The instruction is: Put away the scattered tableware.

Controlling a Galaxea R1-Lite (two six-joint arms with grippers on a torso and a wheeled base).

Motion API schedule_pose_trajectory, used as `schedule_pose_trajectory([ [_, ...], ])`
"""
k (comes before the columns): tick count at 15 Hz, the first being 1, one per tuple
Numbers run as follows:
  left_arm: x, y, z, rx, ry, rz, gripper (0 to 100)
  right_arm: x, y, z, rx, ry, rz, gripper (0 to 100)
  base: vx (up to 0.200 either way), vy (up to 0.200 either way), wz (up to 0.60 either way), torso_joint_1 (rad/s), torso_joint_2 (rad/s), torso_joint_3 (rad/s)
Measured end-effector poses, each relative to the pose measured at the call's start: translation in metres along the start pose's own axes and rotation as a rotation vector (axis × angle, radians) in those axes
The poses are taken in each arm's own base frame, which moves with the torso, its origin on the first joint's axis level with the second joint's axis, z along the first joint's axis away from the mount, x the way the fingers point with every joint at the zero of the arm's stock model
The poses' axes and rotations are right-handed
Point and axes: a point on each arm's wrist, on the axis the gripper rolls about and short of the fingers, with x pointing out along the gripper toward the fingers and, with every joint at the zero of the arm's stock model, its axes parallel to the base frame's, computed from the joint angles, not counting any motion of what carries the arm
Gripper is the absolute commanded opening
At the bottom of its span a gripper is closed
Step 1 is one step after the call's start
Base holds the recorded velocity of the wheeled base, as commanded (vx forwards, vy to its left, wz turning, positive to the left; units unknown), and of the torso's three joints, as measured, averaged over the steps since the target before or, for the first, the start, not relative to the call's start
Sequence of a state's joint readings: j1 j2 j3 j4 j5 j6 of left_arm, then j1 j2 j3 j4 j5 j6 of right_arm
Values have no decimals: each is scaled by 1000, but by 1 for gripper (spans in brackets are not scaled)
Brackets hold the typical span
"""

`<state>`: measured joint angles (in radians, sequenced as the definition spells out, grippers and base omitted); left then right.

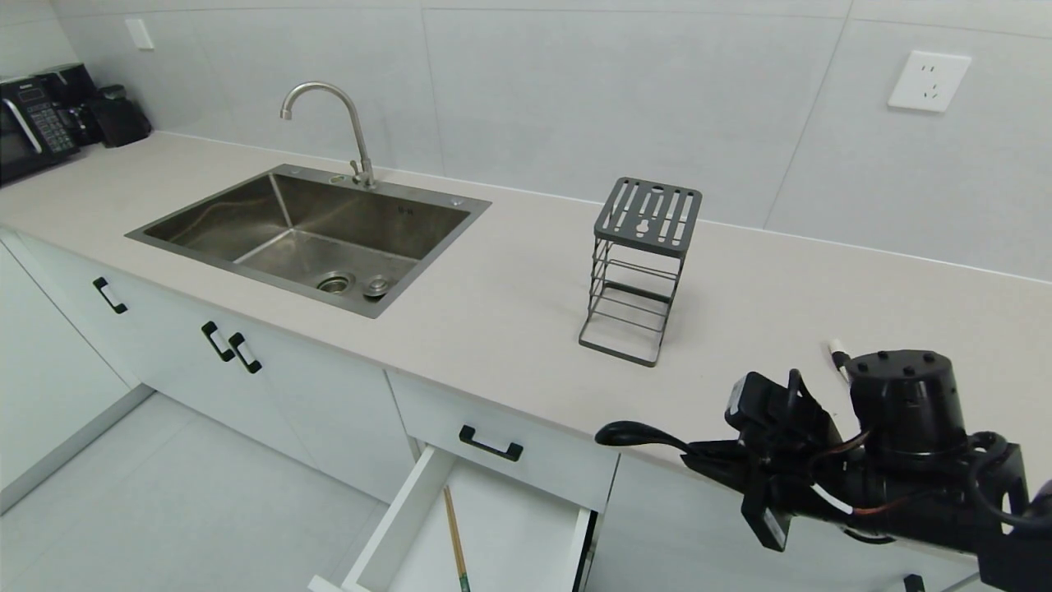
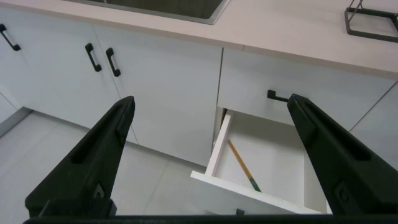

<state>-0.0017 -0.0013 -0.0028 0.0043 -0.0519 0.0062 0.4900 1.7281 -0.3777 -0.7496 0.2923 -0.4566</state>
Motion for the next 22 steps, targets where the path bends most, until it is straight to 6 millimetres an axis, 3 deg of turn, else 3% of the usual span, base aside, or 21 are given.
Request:
schedule_pose_trajectory([
  [13, 0, 0, 0, 0, 0, 0, 100, 13, 35, 25, -88, -66, 135, 0, 0, 0, 0, 0, 0, 0],
  [17, 0, 0, 0, 0, 0, 0, 100, 32, 54, 54, -31, -104, 124, 0, 0, 0, 0, 0, 0, 0],
  [22, 0, 0, 0, 0, 0, 0, 100, 49, 81, 71, 120, -112, 87, 0, 0, 0, 0, 0, 0, 0],
])
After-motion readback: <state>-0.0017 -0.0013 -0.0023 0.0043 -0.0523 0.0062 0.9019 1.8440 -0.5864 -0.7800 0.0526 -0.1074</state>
